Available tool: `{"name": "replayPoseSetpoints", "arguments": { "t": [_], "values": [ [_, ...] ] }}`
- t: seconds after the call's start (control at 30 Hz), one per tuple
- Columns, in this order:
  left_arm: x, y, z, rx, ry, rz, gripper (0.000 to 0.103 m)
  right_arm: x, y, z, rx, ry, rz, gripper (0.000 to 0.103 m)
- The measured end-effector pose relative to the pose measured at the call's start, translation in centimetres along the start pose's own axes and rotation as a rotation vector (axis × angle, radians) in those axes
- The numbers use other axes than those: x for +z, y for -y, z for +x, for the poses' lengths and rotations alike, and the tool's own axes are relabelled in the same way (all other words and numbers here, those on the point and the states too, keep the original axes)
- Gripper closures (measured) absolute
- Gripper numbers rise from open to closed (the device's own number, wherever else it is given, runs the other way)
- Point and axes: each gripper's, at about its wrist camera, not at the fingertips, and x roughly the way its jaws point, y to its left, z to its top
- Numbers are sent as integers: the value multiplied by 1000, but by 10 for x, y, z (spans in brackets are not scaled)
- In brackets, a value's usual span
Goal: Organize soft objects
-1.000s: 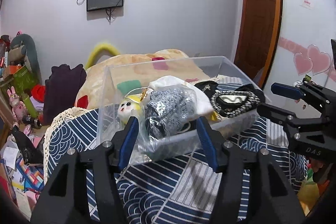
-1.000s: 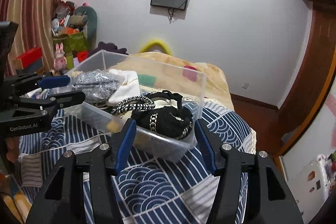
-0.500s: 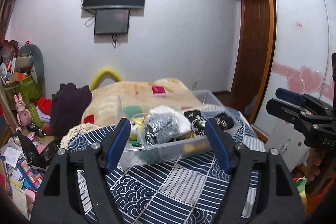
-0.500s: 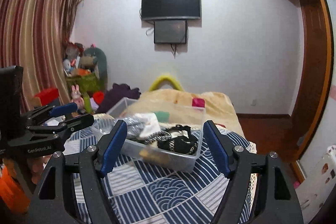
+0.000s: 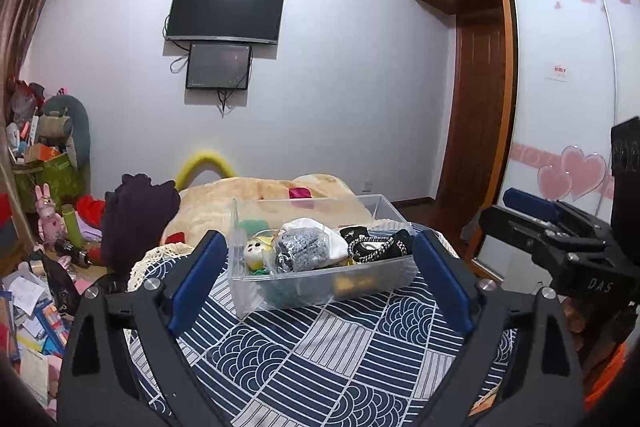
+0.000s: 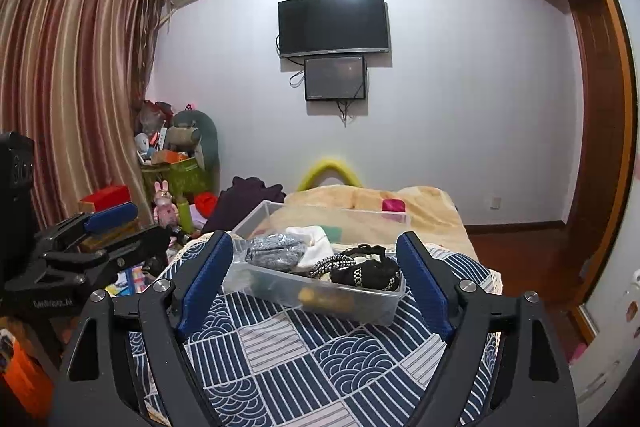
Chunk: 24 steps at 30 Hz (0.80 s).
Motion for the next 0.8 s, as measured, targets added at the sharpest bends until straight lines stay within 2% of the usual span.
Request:
{"name": "replayPoseSetpoints", "arguments": {
  "t": [0.17, 0.8],
  "values": [
    [-5, 2, 2, -20, -11, -6, 4, -6, -2, 1, -9, -5, -2, 21],
    [-11, 4, 4, -13, -13, 8, 3, -12, 2, 1, -8, -27, 19, 20]
  ]
}}
